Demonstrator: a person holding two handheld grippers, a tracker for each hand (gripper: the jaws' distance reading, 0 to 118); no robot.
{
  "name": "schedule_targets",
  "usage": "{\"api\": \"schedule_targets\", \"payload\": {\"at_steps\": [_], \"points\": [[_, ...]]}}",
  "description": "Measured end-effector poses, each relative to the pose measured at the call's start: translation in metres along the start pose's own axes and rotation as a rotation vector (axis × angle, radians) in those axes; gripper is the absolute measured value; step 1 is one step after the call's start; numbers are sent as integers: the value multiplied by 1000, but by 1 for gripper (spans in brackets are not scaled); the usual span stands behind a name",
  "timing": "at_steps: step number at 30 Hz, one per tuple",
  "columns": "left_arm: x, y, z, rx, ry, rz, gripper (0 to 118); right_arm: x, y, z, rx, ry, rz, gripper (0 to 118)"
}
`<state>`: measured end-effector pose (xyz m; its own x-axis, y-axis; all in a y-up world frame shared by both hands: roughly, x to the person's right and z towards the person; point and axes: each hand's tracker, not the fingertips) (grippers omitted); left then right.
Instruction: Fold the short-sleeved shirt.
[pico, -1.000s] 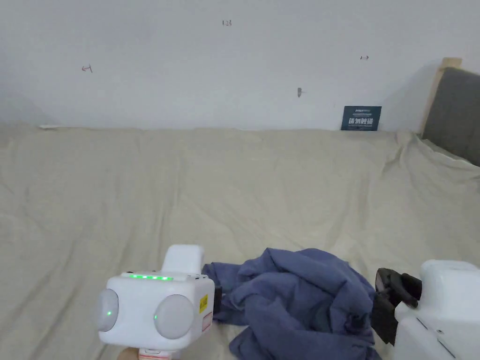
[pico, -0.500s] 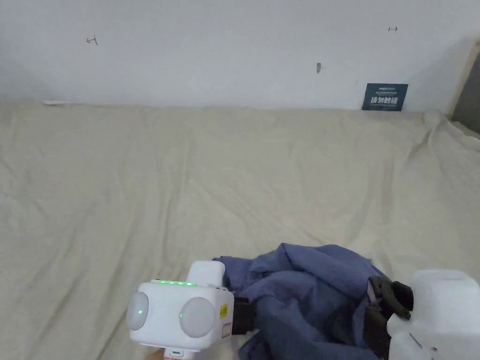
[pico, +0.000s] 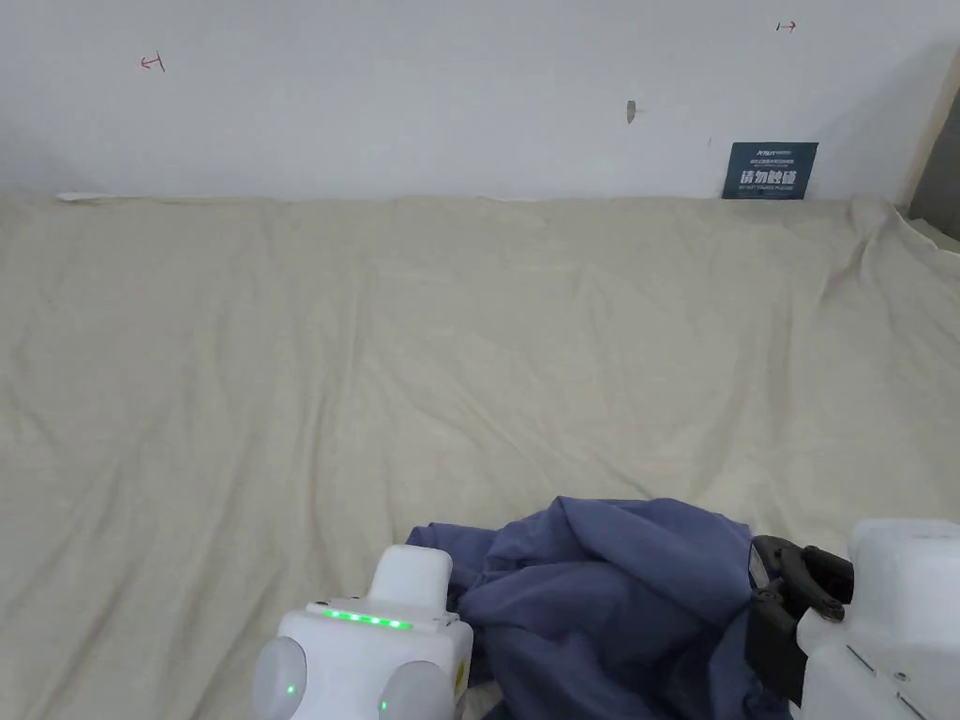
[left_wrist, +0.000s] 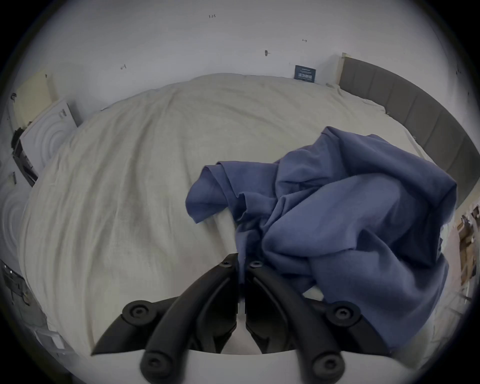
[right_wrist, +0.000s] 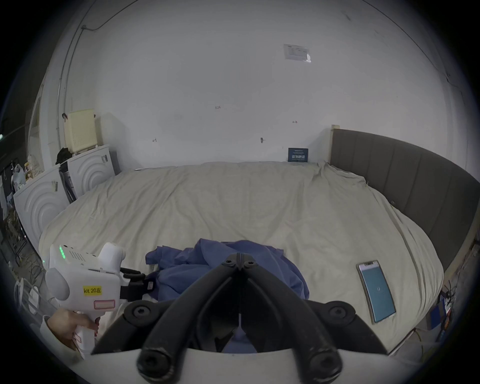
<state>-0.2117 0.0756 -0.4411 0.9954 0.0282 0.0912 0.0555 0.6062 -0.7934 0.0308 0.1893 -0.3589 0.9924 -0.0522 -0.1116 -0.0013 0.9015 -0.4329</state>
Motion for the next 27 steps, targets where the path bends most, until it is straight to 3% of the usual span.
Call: {"api": "schedule_targets", "payload": {"at_steps": [2,7,11,12,13,14,15,21,24,27], "points": [[-1,0,3,2,-9,-47,4,-2,12,-7,1,30,20,0],[-13,5,19,29,-51,-5,3,-8,58,-53,-120,334,13,0],[-17,1,29,42,-58,15,3,-34,83,-114,-292,462,125,2],[-17,0,32,42,-60,16,3,-41,84,-131,-332,468,144,15],[-17,-1,33,46,-62,13,3,-51,83,-149,-405,477,193,50],[-17,-1,35,48,-63,11,3,-60,79,-164,-465,468,221,76],[-16,-1,35,48,-64,9,3,-68,75,-179,-502,457,256,89],[-19,-2,41,58,-73,1,3,-93,50,-242,-693,336,449,89],[-21,-1,40,47,-86,17,3,-96,36,-266,-741,301,499,88],[-22,0,39,43,-93,30,3,-96,18,-285,-813,296,518,76]]}}
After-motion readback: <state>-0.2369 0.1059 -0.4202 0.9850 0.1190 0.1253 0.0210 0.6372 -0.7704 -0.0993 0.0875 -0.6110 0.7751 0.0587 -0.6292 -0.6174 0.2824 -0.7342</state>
